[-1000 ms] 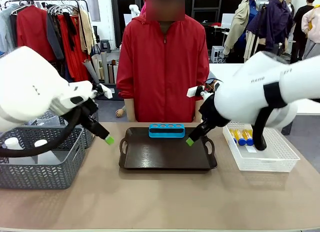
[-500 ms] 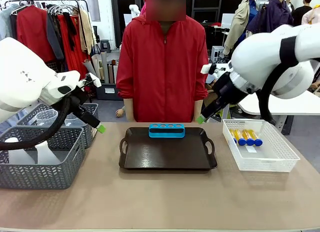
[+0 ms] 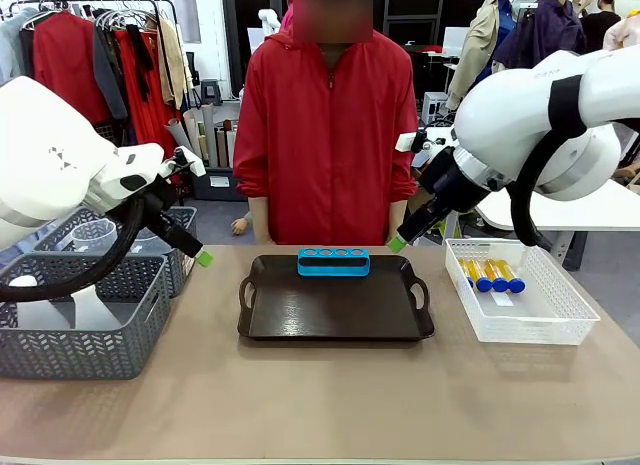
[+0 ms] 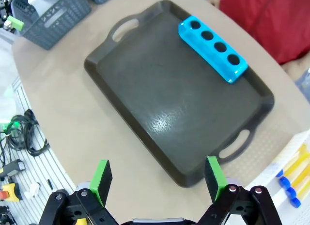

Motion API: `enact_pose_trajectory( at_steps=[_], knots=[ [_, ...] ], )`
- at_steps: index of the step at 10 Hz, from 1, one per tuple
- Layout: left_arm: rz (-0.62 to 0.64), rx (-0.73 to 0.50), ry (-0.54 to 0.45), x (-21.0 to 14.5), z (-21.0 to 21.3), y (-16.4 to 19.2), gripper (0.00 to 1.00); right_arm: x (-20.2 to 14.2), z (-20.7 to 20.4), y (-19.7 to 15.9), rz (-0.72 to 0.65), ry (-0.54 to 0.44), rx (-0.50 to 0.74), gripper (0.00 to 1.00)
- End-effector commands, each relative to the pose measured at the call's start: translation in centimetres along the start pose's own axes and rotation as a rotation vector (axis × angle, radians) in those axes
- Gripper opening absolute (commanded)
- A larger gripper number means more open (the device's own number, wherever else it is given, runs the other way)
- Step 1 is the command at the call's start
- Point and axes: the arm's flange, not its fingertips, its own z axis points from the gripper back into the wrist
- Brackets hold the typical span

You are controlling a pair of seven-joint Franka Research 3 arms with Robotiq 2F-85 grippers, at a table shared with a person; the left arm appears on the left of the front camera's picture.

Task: Prepare the laboratory tools.
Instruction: Pick up one Small flask and place it on the Handle tray.

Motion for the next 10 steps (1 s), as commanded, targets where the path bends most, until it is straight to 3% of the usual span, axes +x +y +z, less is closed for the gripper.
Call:
enact_pose_trajectory(
  at_steps=[1,2,3,7,10],
  knots=[
    [-0.002,0.006,-0.006,0.1,0.0,0.0,1.0,0.0,0.1,-0.1,-0.002,-0.003,0.0,1.0],
    [-0.101,-0.067,0.08,0.7,1.0,-0.5,1.0,0.6,1.1,0.6,0.117,-0.086,0.079,1.0],
    [-0.127,-0.109,0.114,1.5,2.2,-0.7,1.0,1.7,2.3,0.6,0.137,-0.118,0.128,1.0],
    [-0.193,-0.111,-0.031,4.5,6.9,0.3,1.0,4.5,7.6,-0.3,0.211,-0.197,0.13,1.0],
    [-0.286,-0.066,-0.078,5.8,10.1,1.2,1.0,5.1,11.7,-2.4,0.236,-0.237,0.125,1.0]
  ],
)
